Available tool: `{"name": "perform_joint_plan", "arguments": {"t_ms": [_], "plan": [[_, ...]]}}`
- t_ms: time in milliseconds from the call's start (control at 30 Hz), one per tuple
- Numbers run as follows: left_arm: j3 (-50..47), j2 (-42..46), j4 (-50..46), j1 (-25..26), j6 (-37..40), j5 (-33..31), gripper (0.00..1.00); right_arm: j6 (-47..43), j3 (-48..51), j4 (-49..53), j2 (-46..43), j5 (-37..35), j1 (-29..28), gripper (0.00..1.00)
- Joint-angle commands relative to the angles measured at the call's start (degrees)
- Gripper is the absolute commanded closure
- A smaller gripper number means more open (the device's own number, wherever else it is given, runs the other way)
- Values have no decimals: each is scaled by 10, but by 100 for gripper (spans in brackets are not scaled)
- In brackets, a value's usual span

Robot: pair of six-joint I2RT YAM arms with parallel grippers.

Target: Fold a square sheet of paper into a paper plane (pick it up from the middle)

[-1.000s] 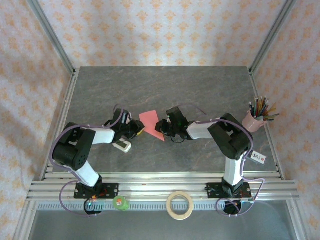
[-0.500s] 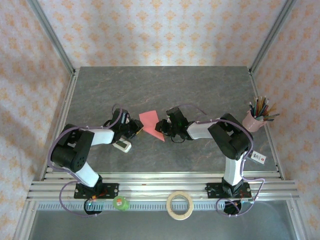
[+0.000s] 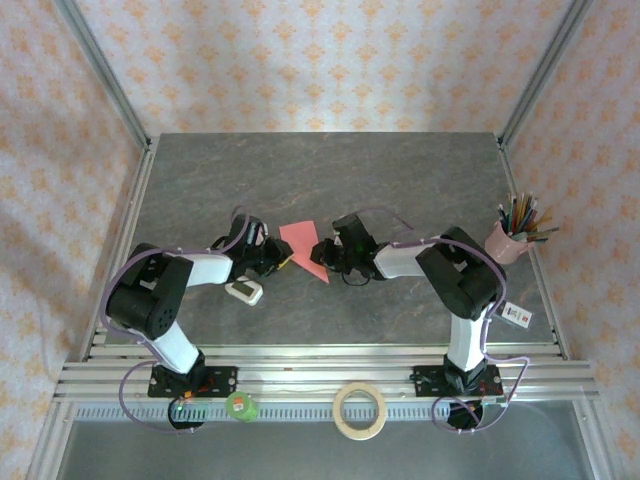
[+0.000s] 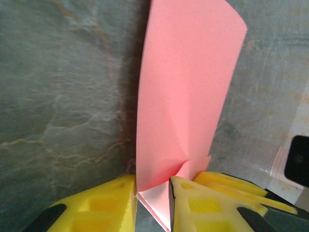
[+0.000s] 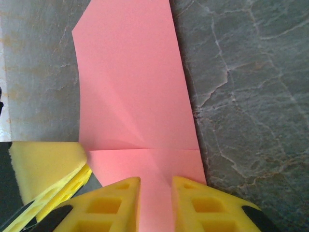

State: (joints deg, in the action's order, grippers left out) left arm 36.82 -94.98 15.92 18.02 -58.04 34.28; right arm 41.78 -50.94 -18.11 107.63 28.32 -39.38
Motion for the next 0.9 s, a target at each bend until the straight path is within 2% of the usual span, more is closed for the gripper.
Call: {"name": "perform_joint_plan", "arguments": {"t_ms": [0, 100, 233, 367, 633, 867], "plan": [[16, 1, -2, 3, 16, 19, 77, -11, 17, 28, 24, -16, 5, 76], [20, 5, -27, 3, 23, -3, 75, -12, 18, 28, 24, -16, 5, 76], [23, 12, -79, 0, 40, -50, 67, -10, 19, 26, 24, -15, 6, 76], [21, 16, -85, -1, 46, -55, 66, -11, 20, 27, 25, -15, 5, 76], [27, 17, -80, -1, 49, -50, 77, -11, 21, 24, 27, -13, 5, 76], [33, 26, -90, -1, 58, -62, 82, -11, 23, 23, 30, -12, 5, 76]]}}
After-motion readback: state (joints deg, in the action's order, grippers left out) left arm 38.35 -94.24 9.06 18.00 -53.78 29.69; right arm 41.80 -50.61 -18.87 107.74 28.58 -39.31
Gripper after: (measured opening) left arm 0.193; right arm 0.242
